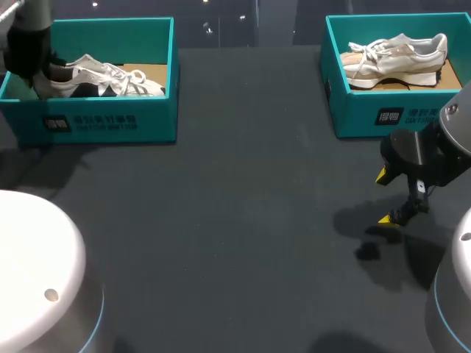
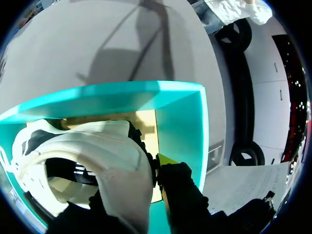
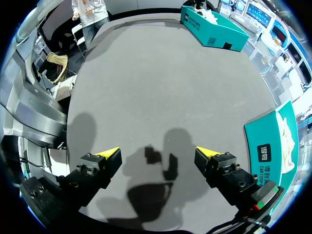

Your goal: Take the shoe out of the shoebox, open the shoe tongue, remove and reinsert the insole, then place the shoe into the shoebox

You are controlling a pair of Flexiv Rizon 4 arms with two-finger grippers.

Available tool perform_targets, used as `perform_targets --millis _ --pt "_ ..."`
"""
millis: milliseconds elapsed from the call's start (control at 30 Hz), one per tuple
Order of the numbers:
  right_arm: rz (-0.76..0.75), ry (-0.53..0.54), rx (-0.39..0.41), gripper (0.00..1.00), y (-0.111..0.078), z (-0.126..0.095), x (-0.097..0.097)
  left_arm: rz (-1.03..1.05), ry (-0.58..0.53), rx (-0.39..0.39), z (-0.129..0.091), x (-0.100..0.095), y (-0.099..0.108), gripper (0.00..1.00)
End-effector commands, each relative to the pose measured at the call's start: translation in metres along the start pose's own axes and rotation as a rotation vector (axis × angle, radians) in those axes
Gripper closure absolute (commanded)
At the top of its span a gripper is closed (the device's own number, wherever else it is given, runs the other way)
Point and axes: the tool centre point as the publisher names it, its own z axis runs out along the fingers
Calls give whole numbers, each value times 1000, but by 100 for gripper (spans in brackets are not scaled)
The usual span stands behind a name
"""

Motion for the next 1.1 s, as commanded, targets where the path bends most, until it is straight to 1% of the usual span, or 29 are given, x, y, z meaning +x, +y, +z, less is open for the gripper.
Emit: perform_targets --millis 33,200,400,733,1033,1100 --pt "0 -1 1 0 0 0 1 -2 10 22 10 -5 10 100" --pt "0 -1 1 0 0 0 1 -2 18 39 20 -7 12 100" --pt "0 -1 1 0 0 0 1 15 15 54 30 -7 11 100" --pt "0 -1 1 0 0 0 1 41 -21 77 41 -8 9 100" --pt "0 -1 1 0 0 0 1 45 -23 80 49 -7 2 100" --pt "0 -1 1 0 0 0 1 46 -21 79 50 -7 0 89"
